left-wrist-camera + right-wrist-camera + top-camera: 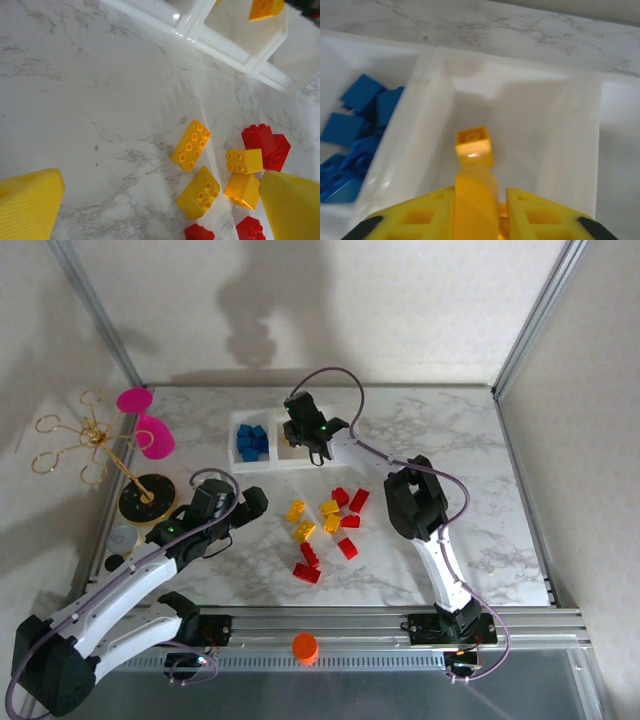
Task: Sort the legos into containers by color
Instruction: Place the lego in the container.
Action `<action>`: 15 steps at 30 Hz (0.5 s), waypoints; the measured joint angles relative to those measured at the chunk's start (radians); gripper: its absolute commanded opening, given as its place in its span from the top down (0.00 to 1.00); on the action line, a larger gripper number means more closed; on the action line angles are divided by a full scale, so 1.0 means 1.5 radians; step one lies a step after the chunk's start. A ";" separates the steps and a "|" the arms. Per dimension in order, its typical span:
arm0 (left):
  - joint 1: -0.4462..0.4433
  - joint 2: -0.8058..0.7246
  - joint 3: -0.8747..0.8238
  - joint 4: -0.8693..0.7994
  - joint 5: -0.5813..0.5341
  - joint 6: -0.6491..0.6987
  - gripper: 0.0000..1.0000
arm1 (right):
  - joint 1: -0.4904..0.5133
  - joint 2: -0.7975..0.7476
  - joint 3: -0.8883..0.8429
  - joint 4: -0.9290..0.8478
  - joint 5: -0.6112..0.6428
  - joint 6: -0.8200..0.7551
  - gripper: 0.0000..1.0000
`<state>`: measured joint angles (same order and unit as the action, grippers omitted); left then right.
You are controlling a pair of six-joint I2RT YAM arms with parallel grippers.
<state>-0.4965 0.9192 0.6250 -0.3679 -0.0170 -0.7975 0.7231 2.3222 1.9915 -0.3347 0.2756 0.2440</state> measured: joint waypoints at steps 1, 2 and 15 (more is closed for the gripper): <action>0.000 0.002 0.002 0.006 0.000 0.002 0.00 | -0.002 0.011 0.013 -0.009 0.009 -0.009 0.56; 0.000 0.003 0.004 0.009 0.000 0.003 0.00 | -0.003 0.018 0.023 -0.016 0.012 -0.016 0.56; 0.000 -0.053 0.012 -0.005 0.000 0.005 0.00 | 0.027 -0.157 -0.156 -0.030 -0.029 -0.022 0.43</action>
<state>-0.4965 0.8398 0.6434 -0.3759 -0.0170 -0.7898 0.7639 2.0869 1.7580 -0.3790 0.2317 0.2111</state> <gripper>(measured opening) 0.995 0.549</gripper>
